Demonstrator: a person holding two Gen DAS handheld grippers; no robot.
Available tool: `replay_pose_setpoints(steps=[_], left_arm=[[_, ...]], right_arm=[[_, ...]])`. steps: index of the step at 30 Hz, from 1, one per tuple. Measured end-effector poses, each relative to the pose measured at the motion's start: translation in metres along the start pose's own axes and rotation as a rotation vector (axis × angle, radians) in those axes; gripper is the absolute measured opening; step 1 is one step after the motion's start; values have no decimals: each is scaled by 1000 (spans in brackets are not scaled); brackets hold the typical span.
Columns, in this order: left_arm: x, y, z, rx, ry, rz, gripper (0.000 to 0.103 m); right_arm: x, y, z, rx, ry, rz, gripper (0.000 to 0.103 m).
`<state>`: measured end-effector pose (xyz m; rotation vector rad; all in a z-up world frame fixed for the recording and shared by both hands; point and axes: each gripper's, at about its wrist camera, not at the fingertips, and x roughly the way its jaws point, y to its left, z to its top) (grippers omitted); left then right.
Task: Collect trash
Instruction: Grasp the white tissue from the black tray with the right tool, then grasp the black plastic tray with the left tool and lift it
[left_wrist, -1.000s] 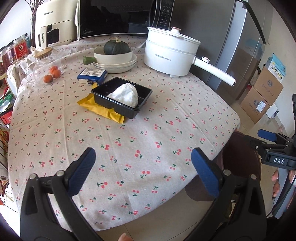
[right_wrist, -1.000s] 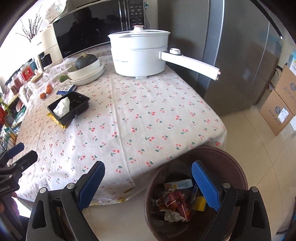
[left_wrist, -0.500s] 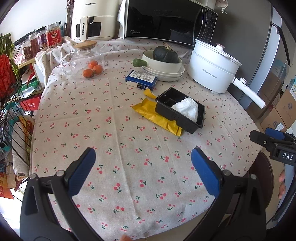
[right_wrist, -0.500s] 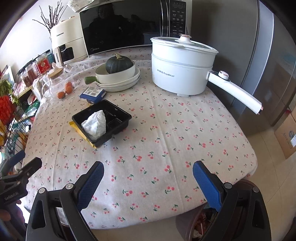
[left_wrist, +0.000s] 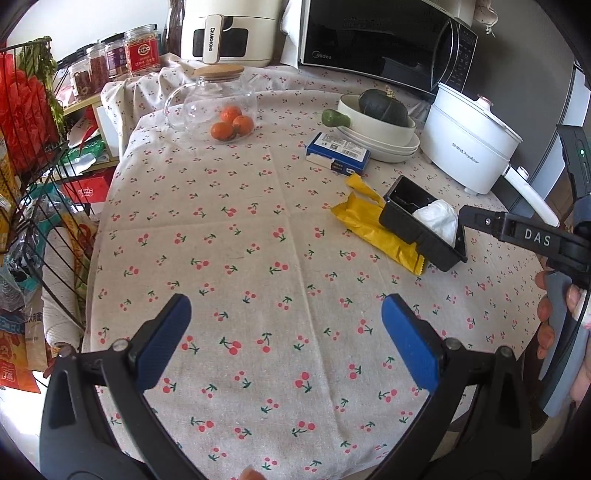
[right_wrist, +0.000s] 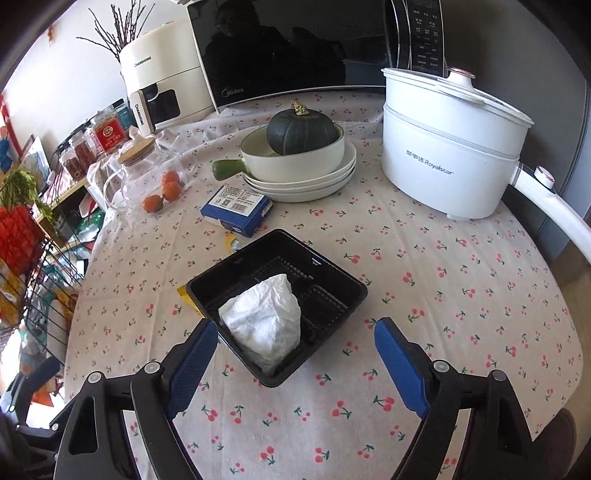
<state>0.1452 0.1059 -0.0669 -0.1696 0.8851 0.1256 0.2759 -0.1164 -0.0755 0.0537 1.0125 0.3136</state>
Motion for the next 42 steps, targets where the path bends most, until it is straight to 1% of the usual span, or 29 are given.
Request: replay_pose_setpoints(steps=[4,7,10,11,14,16,18,20,24,30,37,40,42], left_arm=[[3,11,1,-26,6,2,103],[7,16,1,-39,14,9,103],[9,22,1,-54,21,9,103],[9,23,1,-58,22,9,103],[9,25,1,-62,21,14,103],[9,25,1,-64,21,15,103],[8,25,1,-62,20,14,103],[7,22,1,-53,18,12,103],[6,13,0,-29,17,4,103],[5,2,0,-2,18,-7,103],[5,-13,0,23,17,-18,103],[6,-27,3,48,15,-38,102],[6,-41,7,75,10,-64,103]], right_arm=[[23,2,3,18,19,5,79],[39,5,1,20,42,9,71],[50,7,-3,28,69,20,56],[53,7,-4,29,79,27,48],[53,10,-5,27,70,29,46],[47,10,-4,24,57,38,42],[39,11,-2,17,41,43,11],[31,11,0,15,32,57,11],[19,9,0,2,22,58,11],[-1,-3,-2,24,5,85,10],[-29,-19,-4,46,-25,85,10],[-42,-29,-5,59,-34,90,10],[-53,-38,-7,60,-41,73,10]])
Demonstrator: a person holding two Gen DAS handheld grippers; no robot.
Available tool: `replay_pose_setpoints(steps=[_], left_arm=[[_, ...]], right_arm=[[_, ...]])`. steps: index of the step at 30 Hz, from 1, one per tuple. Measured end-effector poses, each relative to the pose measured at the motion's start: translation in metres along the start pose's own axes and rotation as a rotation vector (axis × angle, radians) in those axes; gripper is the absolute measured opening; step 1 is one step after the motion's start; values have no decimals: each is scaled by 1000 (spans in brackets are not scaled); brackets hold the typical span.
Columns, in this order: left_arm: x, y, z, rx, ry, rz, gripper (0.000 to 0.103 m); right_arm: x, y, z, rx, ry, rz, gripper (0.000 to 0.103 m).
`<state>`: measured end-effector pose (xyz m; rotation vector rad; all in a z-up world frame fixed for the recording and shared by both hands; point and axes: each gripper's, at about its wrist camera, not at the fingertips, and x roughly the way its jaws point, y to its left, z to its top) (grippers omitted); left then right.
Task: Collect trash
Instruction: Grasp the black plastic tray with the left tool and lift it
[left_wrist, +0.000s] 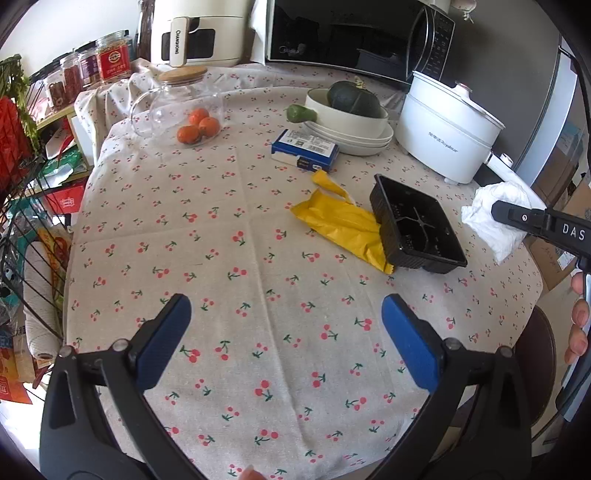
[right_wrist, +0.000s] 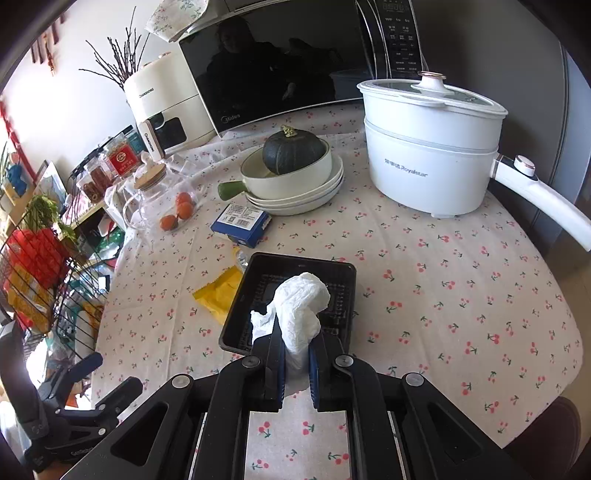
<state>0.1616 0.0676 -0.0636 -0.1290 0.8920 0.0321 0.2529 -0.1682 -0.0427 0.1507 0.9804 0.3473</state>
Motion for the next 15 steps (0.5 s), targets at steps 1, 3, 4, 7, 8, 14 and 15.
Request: replay_pose_setpoints(steps=[1,3,4,7,8,14,15], left_arm=[[1,-8,3,16,-3,-16,103],[6,-24,10,46,-5,-52,103],[10,-32,15,58,-3,-69,102],[27,-47,30,68,23,-116,102],[33,-51,33,65,34,-132,102],[76,-70,43,69,106,-159,99],[80,-74,43,70,114,-159,99]], right_arm=[[-5,-5,-1,5,-2,-9,10],[-13,-17,-3,20,-4,-23,10],[-17,-23,-4,26,-5,-32,10],[-27,-41,-8,49,-5,-57,10],[-30,-47,-10,58,-4,-63,10],[-47,-79,-20,95,-4,-103,10],[-50,-85,-21,100,-5,-108,10]])
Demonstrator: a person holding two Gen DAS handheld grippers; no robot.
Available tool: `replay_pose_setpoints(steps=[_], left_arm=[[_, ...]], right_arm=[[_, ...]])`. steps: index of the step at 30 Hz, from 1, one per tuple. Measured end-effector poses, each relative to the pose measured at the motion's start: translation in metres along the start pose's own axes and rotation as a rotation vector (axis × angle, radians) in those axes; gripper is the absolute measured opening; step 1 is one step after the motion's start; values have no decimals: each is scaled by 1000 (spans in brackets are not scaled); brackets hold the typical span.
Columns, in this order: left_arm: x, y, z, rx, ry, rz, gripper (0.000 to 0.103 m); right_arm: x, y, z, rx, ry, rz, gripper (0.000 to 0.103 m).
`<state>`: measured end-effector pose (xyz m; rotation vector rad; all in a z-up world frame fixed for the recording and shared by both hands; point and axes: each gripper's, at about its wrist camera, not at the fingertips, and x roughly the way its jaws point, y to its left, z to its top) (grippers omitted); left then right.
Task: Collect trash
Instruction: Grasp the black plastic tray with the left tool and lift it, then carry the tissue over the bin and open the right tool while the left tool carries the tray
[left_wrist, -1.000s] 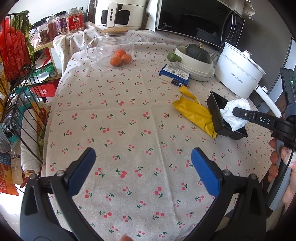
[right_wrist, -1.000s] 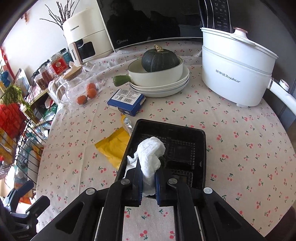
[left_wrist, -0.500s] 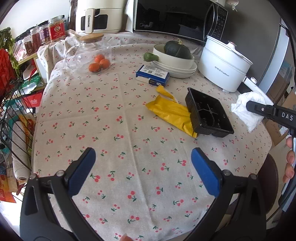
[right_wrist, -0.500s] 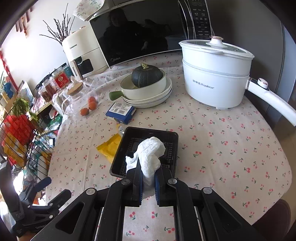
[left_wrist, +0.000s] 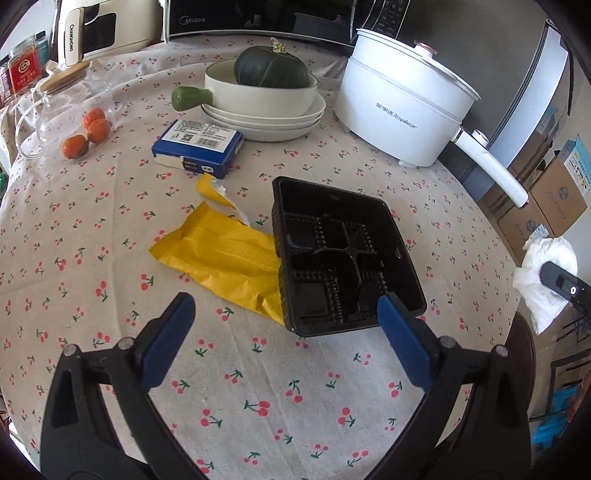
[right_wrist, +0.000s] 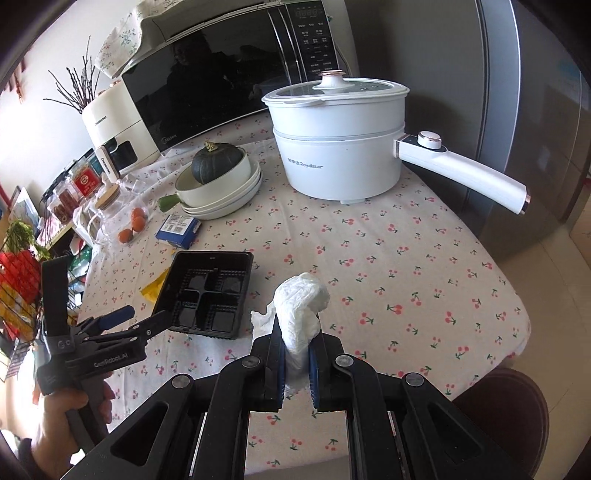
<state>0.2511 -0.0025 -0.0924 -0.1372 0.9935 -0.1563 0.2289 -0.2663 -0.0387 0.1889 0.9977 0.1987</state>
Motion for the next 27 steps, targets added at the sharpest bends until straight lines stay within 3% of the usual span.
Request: replay_pose_setpoints(steps=[8,9,11,12,14,27], left_arm=[[32,-25,-1,44,50,65,97],[35,-25,-2,44,54,72,94],[40,-25,-4,43,69,80,74],[41,-25,-4,44,66,77,72],[37,-24,-3,46,49,58,58],[-11,-21,-12,52,-2,-28,57]], right_arm=[[-7,-38,-12,16,19,-60,10],[-7,-42,-14,16,25,-67,10],[-7,-48,-17,18,36,-80,10],[-7,-50,-19,20,39,-86,10],[-8,-55,-21,26,42,-92,10],[-32,-53,-38,50,15,-82,10]])
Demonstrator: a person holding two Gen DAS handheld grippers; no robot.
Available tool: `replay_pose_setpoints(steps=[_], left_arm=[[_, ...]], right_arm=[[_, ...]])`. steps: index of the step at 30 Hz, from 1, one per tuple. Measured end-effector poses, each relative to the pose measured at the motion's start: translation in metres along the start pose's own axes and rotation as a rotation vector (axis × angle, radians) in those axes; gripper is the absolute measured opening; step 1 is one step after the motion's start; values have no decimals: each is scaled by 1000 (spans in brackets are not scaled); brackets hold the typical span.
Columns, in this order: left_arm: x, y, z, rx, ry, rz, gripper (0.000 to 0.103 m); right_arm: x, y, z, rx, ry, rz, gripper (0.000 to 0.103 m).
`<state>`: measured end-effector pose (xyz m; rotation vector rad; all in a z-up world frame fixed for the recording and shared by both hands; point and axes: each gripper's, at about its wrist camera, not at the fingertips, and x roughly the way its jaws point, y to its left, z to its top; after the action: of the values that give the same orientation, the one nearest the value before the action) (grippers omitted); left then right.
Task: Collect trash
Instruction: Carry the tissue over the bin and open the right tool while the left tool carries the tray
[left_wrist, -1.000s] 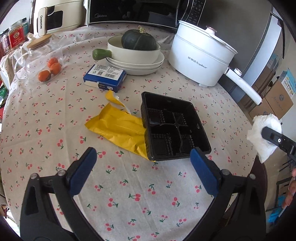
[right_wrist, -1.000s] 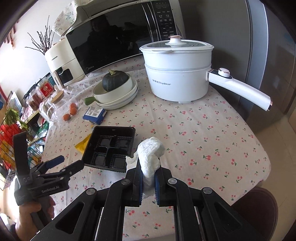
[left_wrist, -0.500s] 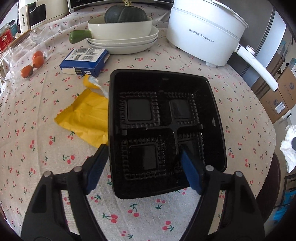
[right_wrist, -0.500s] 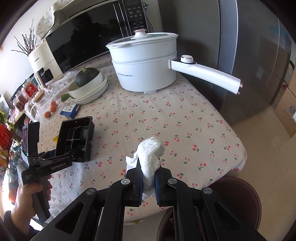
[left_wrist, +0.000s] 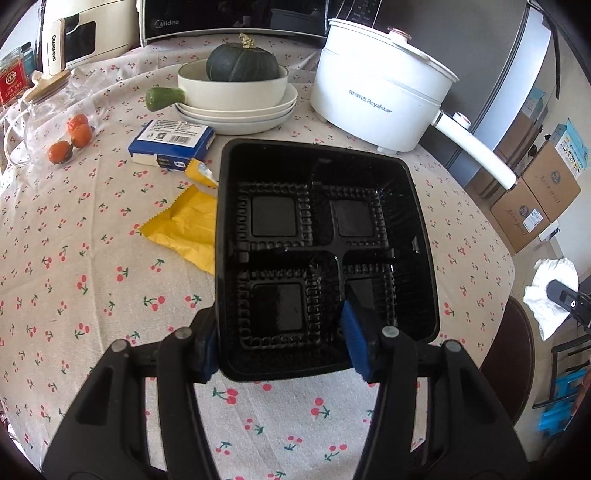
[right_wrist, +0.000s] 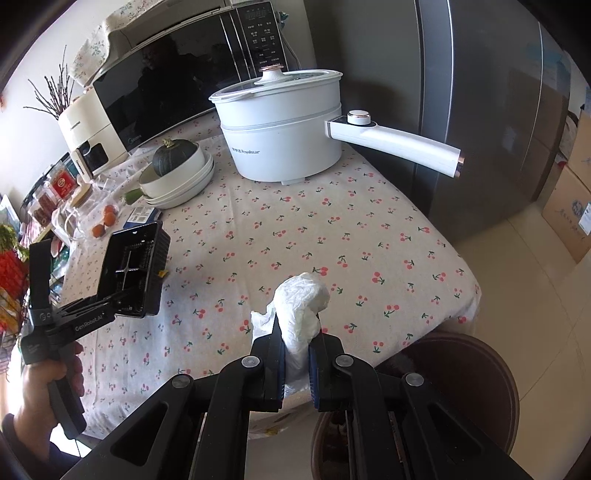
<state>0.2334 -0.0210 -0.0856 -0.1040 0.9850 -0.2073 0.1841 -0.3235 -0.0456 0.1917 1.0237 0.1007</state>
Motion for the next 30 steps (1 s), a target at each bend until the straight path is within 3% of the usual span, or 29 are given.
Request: replay_pose_setpoints(steps=[15,24,30], left_arm=[[-45,-42,-44,86,9,-124,57],[-46,-78,-72,131,52,-202,57],[-41,-101,-86,167,79,-231,57]], right_arm=[[-37,-50,-67,65,16,-70,10],[-44,-112,-122,150,72,-149,11],[-42,-139,-141,189,102,-179,13]])
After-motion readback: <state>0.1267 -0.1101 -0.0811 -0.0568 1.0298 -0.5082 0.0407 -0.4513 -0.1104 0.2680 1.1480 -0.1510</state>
